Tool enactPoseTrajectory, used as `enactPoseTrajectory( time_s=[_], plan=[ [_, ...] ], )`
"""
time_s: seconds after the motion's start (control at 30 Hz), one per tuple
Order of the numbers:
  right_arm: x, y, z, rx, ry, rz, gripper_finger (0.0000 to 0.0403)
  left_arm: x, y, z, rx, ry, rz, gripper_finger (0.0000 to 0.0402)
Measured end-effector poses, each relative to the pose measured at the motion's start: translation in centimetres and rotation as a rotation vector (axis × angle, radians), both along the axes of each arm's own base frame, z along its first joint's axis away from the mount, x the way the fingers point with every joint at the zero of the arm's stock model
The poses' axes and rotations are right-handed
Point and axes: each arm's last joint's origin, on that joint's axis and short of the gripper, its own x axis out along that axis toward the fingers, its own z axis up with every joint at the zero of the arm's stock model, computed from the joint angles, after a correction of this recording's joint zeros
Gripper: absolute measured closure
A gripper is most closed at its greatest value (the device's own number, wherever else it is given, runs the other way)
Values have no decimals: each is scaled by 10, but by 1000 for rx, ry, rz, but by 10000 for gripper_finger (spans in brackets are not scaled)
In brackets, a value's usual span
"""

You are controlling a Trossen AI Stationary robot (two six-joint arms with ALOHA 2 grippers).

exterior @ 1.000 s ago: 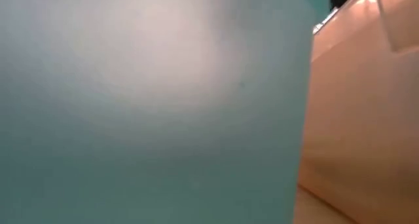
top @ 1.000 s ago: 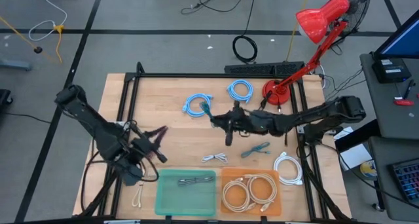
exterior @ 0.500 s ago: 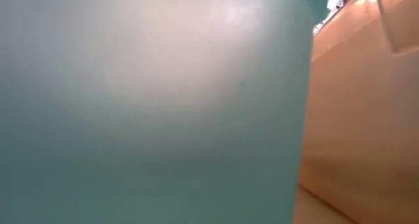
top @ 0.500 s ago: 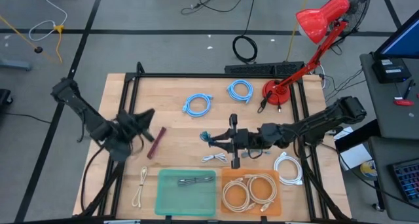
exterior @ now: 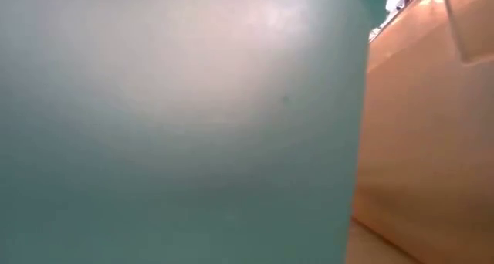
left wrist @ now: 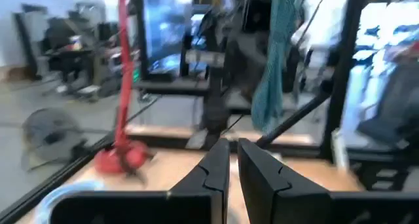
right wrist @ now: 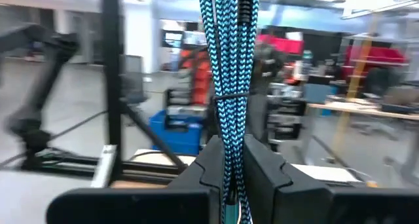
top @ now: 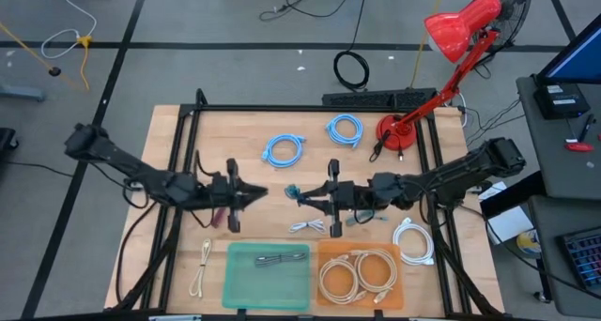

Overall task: Pick & Place USB Port
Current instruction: Put the top blue charger cable into the green bin

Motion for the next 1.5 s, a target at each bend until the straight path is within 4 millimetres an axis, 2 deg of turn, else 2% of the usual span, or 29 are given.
enactPoseTrajectory(
  time_s=[0.13,0.43,0.53,0.73,0.93,1.1,1.5],
  plan=[
    [0,3,0,11,1,108,381,5,2,-1,-17,-15,-17,366],
    [1,-2,-4,59,39,98,381,1,-8,9,4,-118,-214,360],
    [8,-5,-9,88,36,87,381,2,-10,6,31,-107,-219,333],
    [29,-12,-19,132,79,57,381,8,-9,3,36,-104,-115,256],
    [54,-3,-22,119,124,100,381,9,-8,3,36,-109,-107,209],
    [64,0,-23,111,141,111,383,9,-8,2,28,-105,-113,205],
    [65,-2,-24,104,148,102,389,9,-12,2,39,-109,-219,231]
  ],
)
